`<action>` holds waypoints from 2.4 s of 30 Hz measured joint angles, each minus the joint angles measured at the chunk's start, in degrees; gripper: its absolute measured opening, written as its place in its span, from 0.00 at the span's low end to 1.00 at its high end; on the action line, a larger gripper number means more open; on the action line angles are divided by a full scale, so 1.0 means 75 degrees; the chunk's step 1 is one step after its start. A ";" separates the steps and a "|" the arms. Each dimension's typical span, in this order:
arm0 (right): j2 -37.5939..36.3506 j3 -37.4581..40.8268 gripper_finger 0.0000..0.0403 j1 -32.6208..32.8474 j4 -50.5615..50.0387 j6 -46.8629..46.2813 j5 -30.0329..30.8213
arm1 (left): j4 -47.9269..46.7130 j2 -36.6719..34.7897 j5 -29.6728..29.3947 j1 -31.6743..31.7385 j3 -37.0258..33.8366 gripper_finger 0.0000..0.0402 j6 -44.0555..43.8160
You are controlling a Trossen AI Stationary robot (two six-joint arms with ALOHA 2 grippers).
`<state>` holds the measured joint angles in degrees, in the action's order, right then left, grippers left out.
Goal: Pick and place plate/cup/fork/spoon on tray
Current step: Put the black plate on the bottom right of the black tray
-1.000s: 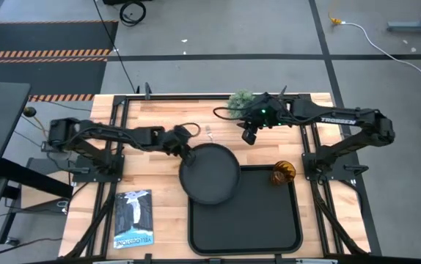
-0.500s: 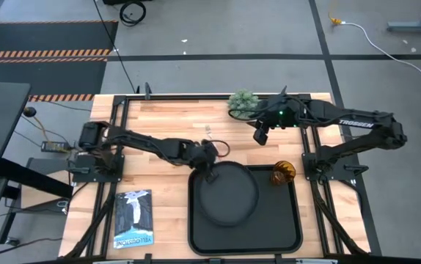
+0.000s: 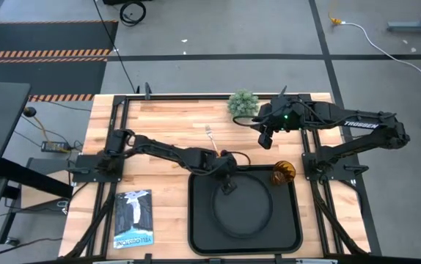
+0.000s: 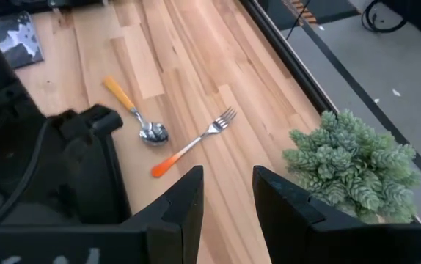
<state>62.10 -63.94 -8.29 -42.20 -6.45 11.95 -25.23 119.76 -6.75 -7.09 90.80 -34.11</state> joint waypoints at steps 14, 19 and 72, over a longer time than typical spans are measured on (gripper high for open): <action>-0.0117 0.0000 0.31 0.0578 -0.0150 0.0056 0.0640 | 0.0005 0.0564 -0.0038 -0.0211 0.0593 0.04 -0.0532; -0.0145 0.0000 0.31 0.0665 -0.0148 0.0056 0.0658 | 0.0185 0.0564 -0.0131 -0.0279 0.0593 0.04 -0.0809; 0.0002 0.1274 0.31 0.0888 0.3221 0.0725 0.0830 | -0.3235 -0.0313 -0.2633 -0.0491 0.0590 0.19 0.3628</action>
<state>62.12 -54.39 -1.63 -18.04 -1.00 18.17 -49.49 117.41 -26.50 -10.78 95.22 -6.90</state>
